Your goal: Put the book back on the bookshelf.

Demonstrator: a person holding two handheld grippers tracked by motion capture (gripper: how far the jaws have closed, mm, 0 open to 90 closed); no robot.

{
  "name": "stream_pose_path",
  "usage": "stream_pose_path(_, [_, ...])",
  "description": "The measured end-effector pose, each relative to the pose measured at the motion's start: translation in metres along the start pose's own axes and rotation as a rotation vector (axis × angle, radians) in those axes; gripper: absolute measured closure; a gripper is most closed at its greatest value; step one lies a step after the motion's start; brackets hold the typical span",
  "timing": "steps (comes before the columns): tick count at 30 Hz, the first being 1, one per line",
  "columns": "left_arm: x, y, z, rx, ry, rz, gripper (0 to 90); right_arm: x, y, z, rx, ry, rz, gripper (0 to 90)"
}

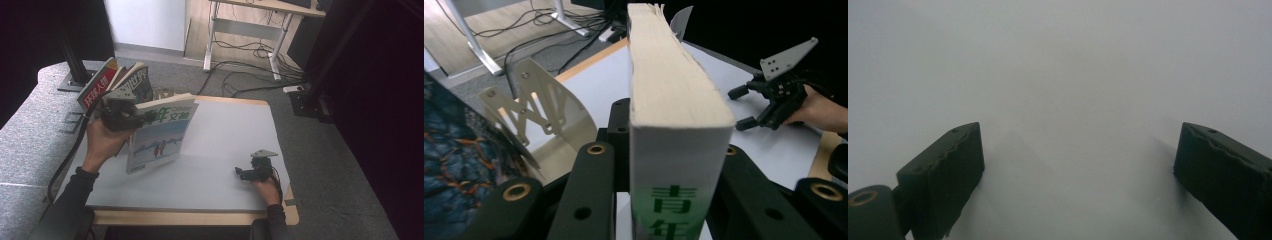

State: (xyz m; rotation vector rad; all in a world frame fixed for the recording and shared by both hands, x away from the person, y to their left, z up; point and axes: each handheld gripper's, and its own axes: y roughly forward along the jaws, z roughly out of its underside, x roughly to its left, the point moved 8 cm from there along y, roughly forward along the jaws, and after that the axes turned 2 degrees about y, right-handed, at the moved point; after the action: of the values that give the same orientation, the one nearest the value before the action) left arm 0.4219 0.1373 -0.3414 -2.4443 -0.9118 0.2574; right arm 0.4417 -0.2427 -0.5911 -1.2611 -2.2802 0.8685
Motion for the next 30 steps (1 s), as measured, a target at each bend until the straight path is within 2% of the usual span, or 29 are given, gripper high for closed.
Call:
stream_pose_path(10, [0.020, -0.024, -0.005, -0.028, -0.036, -0.064, 74.2, 0.000, 0.000, 0.000, 0.000, 0.000, -0.001, 5.4])
stream_pose_path(16, [0.035, -0.032, -0.004, -0.039, -0.067, -0.103, 74.2, 0.000, 0.000, 0.000, 0.000, 0.000, -0.001, 5.4])
stream_pose_path(23, [0.050, -0.030, -0.003, -0.055, -0.099, -0.144, 74.2, 0.000, 0.000, 0.000, 0.000, 0.000, 0.000, 5.4])
stream_pose_path(30, [0.062, -0.018, -0.004, -0.059, -0.119, -0.180, 74.2, 0.000, 0.000, 0.000, -0.002, 0.002, 0.000, 5.5])
